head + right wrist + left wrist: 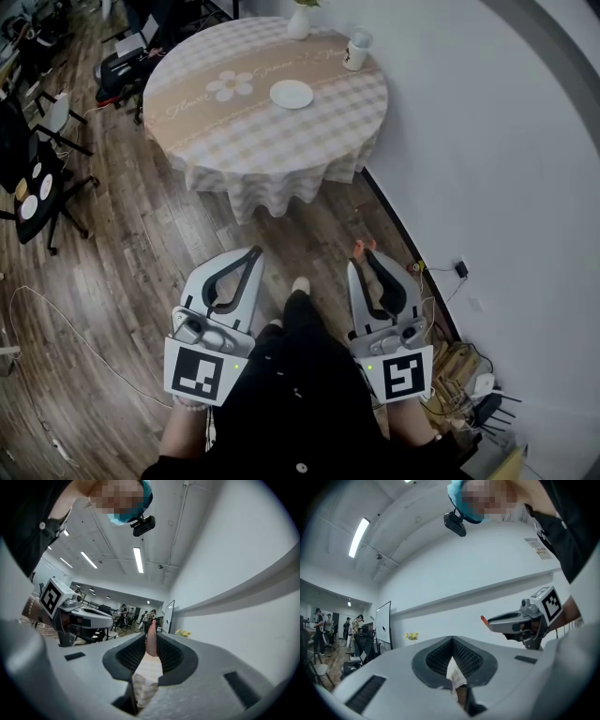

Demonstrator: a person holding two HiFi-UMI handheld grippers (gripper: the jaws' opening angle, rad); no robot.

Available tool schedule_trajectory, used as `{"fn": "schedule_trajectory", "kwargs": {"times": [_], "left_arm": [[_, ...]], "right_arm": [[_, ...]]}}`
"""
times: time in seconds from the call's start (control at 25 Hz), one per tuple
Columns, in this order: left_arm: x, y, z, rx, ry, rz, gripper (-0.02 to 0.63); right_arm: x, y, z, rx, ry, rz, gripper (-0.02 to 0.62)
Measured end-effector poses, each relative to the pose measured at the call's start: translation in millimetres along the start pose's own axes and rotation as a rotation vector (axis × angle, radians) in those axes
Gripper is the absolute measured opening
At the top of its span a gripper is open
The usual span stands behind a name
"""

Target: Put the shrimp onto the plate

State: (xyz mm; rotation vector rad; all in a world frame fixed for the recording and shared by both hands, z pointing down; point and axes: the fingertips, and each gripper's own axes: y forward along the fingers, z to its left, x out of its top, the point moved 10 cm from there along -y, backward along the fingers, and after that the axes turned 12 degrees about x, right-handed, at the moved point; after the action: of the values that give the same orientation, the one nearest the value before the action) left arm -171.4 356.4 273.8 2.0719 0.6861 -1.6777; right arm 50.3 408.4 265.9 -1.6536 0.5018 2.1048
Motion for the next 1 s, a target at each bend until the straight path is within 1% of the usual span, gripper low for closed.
{"fn": "schedule_trajectory", "kwargs": {"times": [0.24,0.44,0.64,1.0], "left_arm": [[-5.4,12.7,1.1,0.007,0.01,0.016,0.0],[-6.3,29.2,3.3,0.018,0.011,0.015,0.0],[-7.7,50.3,6.0,0.024,0.033,0.023,0.0],[-9.9,91.1,13.7,0.075,0.021,0.04,0.0]], "right_arm": [[-8.9,8.7,-13.9,-0.005,0.019,-0.007,0.057],[-15.3,20.3,-30.6,0.001,0.005,-0.022,0.057],[-23.6,36.2,-48.2,0.027,0.029,-0.009,0.057],[-35.5,66.9,-87.5,0.072,0.034,-0.016,0.057]]}}
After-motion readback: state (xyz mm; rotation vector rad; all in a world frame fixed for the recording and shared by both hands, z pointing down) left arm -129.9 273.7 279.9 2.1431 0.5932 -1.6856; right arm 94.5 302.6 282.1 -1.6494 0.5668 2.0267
